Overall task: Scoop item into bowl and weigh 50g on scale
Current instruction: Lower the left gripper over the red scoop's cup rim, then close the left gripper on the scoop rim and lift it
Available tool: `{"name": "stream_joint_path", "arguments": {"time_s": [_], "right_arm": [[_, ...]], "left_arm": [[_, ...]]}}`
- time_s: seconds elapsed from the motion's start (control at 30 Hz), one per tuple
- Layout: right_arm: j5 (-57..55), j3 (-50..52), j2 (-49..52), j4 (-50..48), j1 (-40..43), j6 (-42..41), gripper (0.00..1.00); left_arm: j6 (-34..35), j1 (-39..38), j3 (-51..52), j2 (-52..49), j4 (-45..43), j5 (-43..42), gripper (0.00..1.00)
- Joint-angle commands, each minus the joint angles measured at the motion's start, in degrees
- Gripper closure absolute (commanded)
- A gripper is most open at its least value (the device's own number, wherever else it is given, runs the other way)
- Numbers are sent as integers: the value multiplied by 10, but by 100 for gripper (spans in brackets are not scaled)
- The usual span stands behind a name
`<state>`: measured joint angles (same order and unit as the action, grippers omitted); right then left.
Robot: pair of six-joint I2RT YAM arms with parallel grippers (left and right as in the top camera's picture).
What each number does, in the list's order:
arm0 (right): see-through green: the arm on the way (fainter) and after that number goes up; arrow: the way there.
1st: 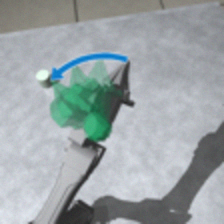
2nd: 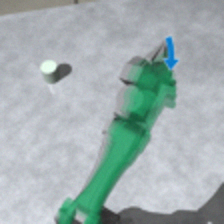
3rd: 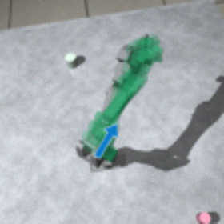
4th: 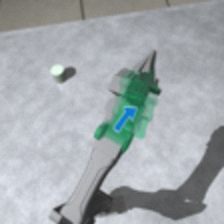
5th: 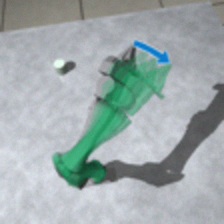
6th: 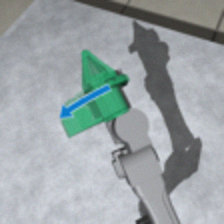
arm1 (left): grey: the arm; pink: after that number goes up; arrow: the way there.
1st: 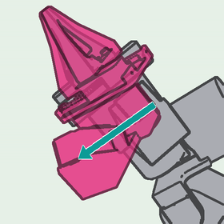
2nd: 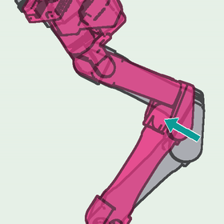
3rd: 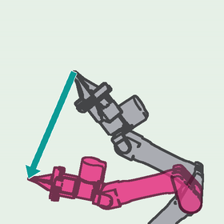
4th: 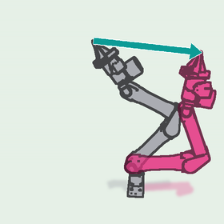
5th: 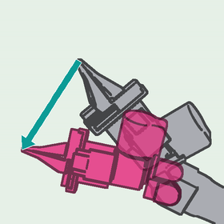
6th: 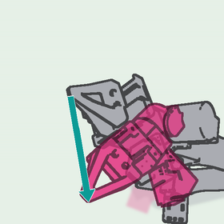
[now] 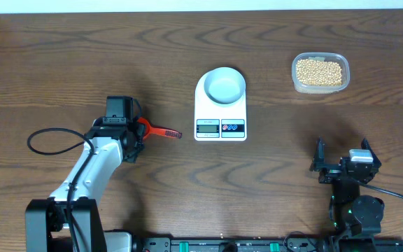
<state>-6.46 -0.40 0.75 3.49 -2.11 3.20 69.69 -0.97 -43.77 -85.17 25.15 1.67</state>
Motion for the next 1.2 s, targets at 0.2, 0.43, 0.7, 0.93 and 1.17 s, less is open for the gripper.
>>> {"name": "stream_joint_path", "arguments": {"time_s": [0.2,0.43,0.7,0.93,1.17], "right_arm": [[-8,1,1,1,3,3,1],[-8,1,1,1,3,3,1],[-9,1,1,1,3,3,1],[-9,1,1,1,3,3,1],[-9,1,1,1,3,3,1]], "left_arm": [[5,-2,-9,-6,-18,16,39],[5,-1,-4,-6,-24,21,44],[5,-2,-3,-6,-24,20,47],[5,-1,2,-6,-24,21,47],[5,-1,6,-6,-24,20,47]]}}
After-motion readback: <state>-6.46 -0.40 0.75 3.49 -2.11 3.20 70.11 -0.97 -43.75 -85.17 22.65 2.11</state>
